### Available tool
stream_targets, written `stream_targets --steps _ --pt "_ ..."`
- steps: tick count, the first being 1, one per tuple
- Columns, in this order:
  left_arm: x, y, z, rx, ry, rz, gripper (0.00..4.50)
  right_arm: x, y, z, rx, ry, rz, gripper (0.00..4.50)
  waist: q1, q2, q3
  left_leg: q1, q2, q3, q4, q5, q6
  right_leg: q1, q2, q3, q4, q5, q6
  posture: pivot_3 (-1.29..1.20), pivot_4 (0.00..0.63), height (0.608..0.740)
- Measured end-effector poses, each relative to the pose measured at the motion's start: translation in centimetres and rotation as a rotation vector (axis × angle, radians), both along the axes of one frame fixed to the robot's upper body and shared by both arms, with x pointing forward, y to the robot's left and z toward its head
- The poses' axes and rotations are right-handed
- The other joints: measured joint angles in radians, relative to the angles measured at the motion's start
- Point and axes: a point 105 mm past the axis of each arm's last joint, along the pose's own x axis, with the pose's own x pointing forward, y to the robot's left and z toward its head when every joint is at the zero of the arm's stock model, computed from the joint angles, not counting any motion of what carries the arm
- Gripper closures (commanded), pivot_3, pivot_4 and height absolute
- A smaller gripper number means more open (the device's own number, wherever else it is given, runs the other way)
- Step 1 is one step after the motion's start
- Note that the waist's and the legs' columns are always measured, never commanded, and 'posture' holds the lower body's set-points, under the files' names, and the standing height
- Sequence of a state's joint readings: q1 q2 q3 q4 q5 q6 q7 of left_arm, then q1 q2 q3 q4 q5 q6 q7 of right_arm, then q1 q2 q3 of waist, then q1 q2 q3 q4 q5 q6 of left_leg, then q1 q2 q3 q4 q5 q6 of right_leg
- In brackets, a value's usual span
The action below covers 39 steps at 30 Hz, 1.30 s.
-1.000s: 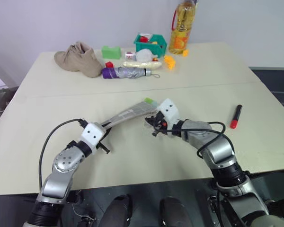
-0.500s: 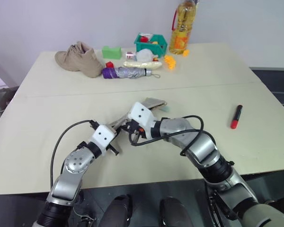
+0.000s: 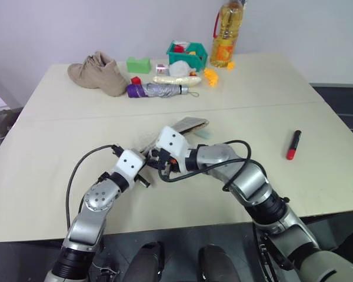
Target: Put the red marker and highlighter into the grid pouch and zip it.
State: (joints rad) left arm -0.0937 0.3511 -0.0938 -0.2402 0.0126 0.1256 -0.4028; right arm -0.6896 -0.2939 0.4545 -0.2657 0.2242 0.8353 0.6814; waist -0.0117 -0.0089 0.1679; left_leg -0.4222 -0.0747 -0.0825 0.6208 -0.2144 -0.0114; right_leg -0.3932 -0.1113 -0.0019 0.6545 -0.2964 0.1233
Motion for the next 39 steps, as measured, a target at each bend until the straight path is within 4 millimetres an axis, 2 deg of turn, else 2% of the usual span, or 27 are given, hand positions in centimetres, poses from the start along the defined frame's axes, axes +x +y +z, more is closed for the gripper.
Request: stream_targets --steps 3,7,10,12,18,24,26,28,31,32,36,39 --pt "0.2 1.0 0.3 0.001 -0.012 0.040 4.50 0.3 -1.9 1.0 0.009 -0.025 -0.009 0.49 0.003 0.000 0.000 0.000 0.000 0.000 0.000 0.000 0.000 0.000 0.000 0.000 0.000 0.000 0.000 0.00 0.150 0.739" --pt "0.5 3.4 1.1 0.041 -0.037 0.100 4.50 2.5 -6.0 1.1 0.013 -0.033 -0.161 0.49 0.001 0.000 0.000 0.000 0.000 0.000 0.000 0.000 0.000 0.000 0.000 0.000 0.000 0.000 0.000 0.00 0.150 0.739" --pt "0.6 4.7 1.6 0.081 -0.057 0.125 4.50 5.5 -9.5 0.2 0.009 -0.010 -0.358 0.49 0.000 0.000 0.000 -0.001 0.000 0.001 -0.001 0.000 0.000 0.000 0.000 0.000 0.000 0.000 0.000 0.00 0.150 0.739" --pt "0.7 5.3 1.5 0.096 -0.059 0.135 4.50 6.6 -10.9 -0.5 0.006 0.008 -0.438 0.49 0.000 0.000 0.000 -0.001 0.000 0.001 -0.001 0.000 0.000 -0.001 0.000 0.000 -0.001 0.000 0.000 0.00 0.150 0.739" --pt "1.2 6.7 0.3 0.114 -0.019 0.171 4.50 9.5 -12.6 -3.4 0.005 0.070 -0.580 0.49 -0.002 0.000 0.000 -0.002 0.000 0.001 -0.001 0.000 -0.001 -0.002 0.000 0.000 -0.001 0.000 0.000 0.00 0.150 0.739" --pt "1.6 6.7 0.6 0.102 -0.038 0.195 4.50 11.6 -13.3 -4.5 0.016 0.081 -0.662 0.49 -0.001 0.000 0.000 -0.003 0.000 0.001 -0.001 0.001 -0.001 -0.002 0.000 0.000 0.000 0.000 0.000 0.00 0.150 0.739" --pt "1.6 6.7 0.5 0.097 -0.038 0.202 4.50 11.8 -13.5 -5.0 0.025 0.097 -0.670 1.03 -0.002 0.000 0.000 -0.003 0.000 0.001 -0.001 0.001 -0.001 -0.003 0.000 0.000 0.000 0.000 0.000 0.00 0.150 0.739" --pt "1.6 6.6 0.4 0.090 -0.037 0.209 4.50 11.8 -13.5 -5.0 0.032 0.100 -0.663 1.76 -0.002 0.000 0.000 -0.003 0.000 0.001 -0.001 0.001 -0.001 -0.002 0.000 0.000 0.000 0.000 0.000 0.00 0.150 0.739" --pt "1.6 6.6 0.3 0.083 -0.033 0.215 4.50 11.7 -13.5 -5.0 0.036 0.106 -0.652 3.49 -0.003 0.000 0.000 -0.003 0.000 0.001 -0.001 0.001 -0.001 -0.003 0.000 0.000 0.000 0.000 0.000 0.00 0.150 0.739" --pt "1.6 6.5 0.3 0.081 -0.033 0.216 4.50 11.7 -13.5 -5.0 0.037 0.106 -0.650 3.68 -0.003 0.000 0.000 -0.003 0.000 0.001 -0.001 0.001 -0.001 -0.003 0.000 0.000 0.000 0.000 0.000 0.00 0.150 0.739" --pt "1.6 6.4 0.2 0.069 -0.030 0.217 4.50 11.4 -14.0 -4.8 0.018 0.075 -0.646 3.66 -0.001 0.000 0.000 -0.003 0.000 0.001 -0.001 0.001 -0.001 -0.003 0.000 0.000 0.000 0.000 0.000 0.00 0.150 0.739" --pt "1.7 6.5 0.1 0.059 -0.019 0.222 4.50 10.3 -15.1 -3.1 -0.048 -0.026 -0.613 3.66 0.002 0.000 0.000 -0.005 -0.001 0.001 -0.001 0.001 -0.001 -0.004 -0.001 0.000 0.000 0.000 0.000 0.00 0.150 0.739"
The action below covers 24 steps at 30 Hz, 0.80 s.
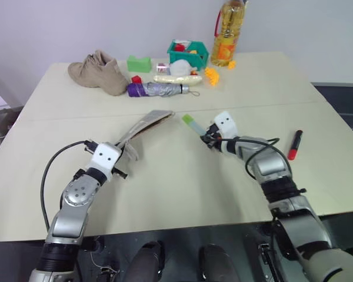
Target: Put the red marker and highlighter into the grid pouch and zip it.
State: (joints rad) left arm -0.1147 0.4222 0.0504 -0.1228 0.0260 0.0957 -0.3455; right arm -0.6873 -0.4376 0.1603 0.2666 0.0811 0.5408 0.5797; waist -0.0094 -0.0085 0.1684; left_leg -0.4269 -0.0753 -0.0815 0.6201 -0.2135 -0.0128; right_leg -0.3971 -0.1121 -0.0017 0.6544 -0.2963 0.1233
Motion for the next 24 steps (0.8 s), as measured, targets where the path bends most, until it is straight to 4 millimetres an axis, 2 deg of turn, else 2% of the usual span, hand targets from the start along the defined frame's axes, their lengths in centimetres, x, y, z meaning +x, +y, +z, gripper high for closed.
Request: stream_targets --steps 3,5,11,17,21,24 --pt "0.1 0.0 0.0 -0.014 0.005 0.000 4.50 -2.1 -0.8 2.8 -0.031 -0.035 0.096 3.66 0.000 0.000 0.000 0.000 0.000 0.000 0.000 0.000 0.000 0.000 0.000 0.000 0.000 0.000 0.000 0.00 0.150 0.739" --pt "0.2 -0.1 0.1 -0.021 0.003 -0.002 4.50 -3.6 -0.3 4.3 0.001 -0.043 0.171 3.66 -0.003 0.000 0.000 0.000 0.001 0.000 0.000 0.000 0.000 0.001 0.001 0.000 0.000 0.000 0.000 0.00 0.150 0.739" --pt "0.8 -0.7 0.6 -0.034 -0.007 -0.023 4.50 -6.7 2.2 6.3 0.060 -0.034 0.317 3.66 -0.001 0.000 0.000 0.000 0.001 0.000 0.000 0.000 0.000 0.001 0.000 0.000 0.000 0.000 0.000 0.00 0.150 0.739" --pt "0.8 -1.6 0.4 -0.042 0.000 -0.056 4.50 -6.8 3.4 5.6 0.089 0.008 0.312 3.66 0.001 0.000 0.000 0.000 0.000 -0.001 0.001 0.000 0.000 0.001 0.000 0.000 0.000 0.000 0.000 0.00 0.150 0.739" --pt "0.8 -2.0 0.3 -0.042 0.006 -0.072 4.50 -6.5 3.5 6.0 0.088 0.001 0.304 3.66 0.000 -0.001 0.000 0.000 0.000 -0.001 0.001 0.000 0.000 0.001 0.000 0.000 0.000 0.000 0.000 0.00 0.150 0.739" --pt "0.7 -2.0 0.3 -0.044 0.005 -0.074 4.50 -6.2 3.4 5.4 0.089 0.023 0.289 3.66 0.000 0.000 0.000 0.000 0.000 0.000 0.001 0.000 0.000 0.001 0.000 0.000 0.000 0.000 0.000 0.00 0.150 0.739"
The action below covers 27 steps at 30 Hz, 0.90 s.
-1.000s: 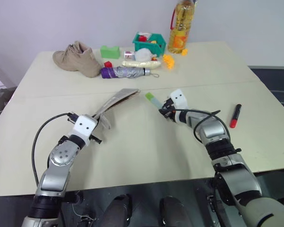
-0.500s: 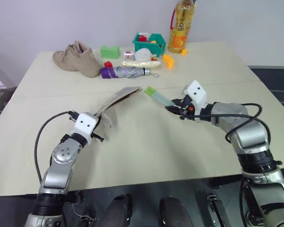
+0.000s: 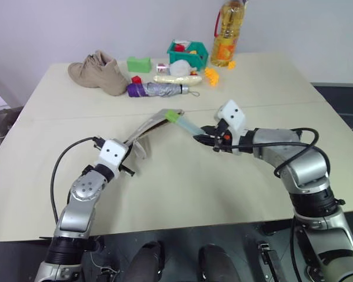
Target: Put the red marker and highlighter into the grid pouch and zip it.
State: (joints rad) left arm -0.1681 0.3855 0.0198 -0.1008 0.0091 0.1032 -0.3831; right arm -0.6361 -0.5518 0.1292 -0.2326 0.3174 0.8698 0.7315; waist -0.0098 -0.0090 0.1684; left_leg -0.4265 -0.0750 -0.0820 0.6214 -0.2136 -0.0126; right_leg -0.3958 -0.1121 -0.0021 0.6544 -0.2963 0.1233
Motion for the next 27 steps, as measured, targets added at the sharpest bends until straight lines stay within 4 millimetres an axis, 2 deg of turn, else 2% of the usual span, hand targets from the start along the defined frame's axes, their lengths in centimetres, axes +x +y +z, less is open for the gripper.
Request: stream_targets --steps 27 --pt "-0.1 -0.2 0.0 -0.004 -0.001 -0.004 4.50 -0.1 0.3 -1.7 -0.070 0.041 0.019 3.66 0.000 0.000 0.000 0.000 0.000 0.000 0.000 0.000 0.000 0.000 0.000 0.000 0.000 0.000 0.000 0.00 0.150 0.739"
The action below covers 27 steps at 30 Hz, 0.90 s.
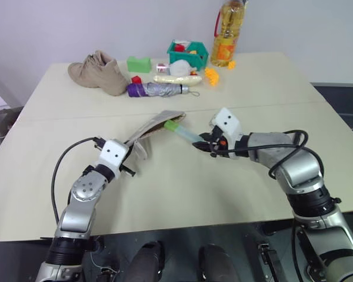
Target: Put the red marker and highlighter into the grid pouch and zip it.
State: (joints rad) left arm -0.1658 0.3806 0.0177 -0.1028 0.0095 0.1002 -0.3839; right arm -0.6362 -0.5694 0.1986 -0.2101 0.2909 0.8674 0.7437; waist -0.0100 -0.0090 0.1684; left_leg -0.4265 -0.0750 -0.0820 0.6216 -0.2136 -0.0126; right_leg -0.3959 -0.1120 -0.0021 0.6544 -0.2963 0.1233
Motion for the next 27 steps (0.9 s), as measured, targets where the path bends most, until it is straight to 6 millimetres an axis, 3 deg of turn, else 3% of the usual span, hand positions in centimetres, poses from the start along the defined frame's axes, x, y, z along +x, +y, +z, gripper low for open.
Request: stream_targets --steps 5,12,17,22,27 --pt "-0.1 -0.3 0.1 0.021 -0.013 -0.024 4.50 0.0 0.0 -0.1 -0.009 0.001 0.002 3.66 0.000 0.000 0.000 0.000 0.000 0.000 0.000 0.000 0.000 0.000 0.000 0.000 0.000 0.000 0.000 0.00 0.150 0.739" --pt "-1.7 -2.2 0.3 0.232 -0.077 -0.226 4.50 -0.4 -0.6 -0.3 -0.130 0.011 0.046 3.66 -0.001 0.000 0.000 0.000 0.000 0.000 0.000 0.000 0.000 0.000 0.000 0.000 0.000 0.000 0.000 0.00 0.150 0.739" --pt "-3.0 -3.1 -0.4 0.336 -0.074 -0.363 4.50 -1.5 0.1 -1.0 -0.195 0.040 0.138 3.66 -0.001 0.000 0.000 0.000 0.000 0.000 -0.001 0.000 0.000 0.000 -0.001 0.000 -0.001 0.000 0.000 0.00 0.150 0.739" --pt "-3.1 -3.3 -0.3 0.353 -0.081 -0.393 4.50 -2.2 0.9 -1.7 -0.223 0.053 0.196 3.66 0.000 0.000 0.000 0.000 0.000 0.000 -0.001 0.000 0.000 0.000 -0.001 0.000 -0.001 0.000 0.000 0.00 0.150 0.739" --pt "-3.0 -3.3 -0.3 0.355 -0.084 -0.391 4.50 -2.5 1.2 -1.4 -0.222 0.042 0.215 1.20 -0.001 0.000 0.000 0.000 0.000 0.000 0.000 0.000 0.000 0.000 0.000 0.000 0.000 0.000 0.000 0.00 0.150 0.739"
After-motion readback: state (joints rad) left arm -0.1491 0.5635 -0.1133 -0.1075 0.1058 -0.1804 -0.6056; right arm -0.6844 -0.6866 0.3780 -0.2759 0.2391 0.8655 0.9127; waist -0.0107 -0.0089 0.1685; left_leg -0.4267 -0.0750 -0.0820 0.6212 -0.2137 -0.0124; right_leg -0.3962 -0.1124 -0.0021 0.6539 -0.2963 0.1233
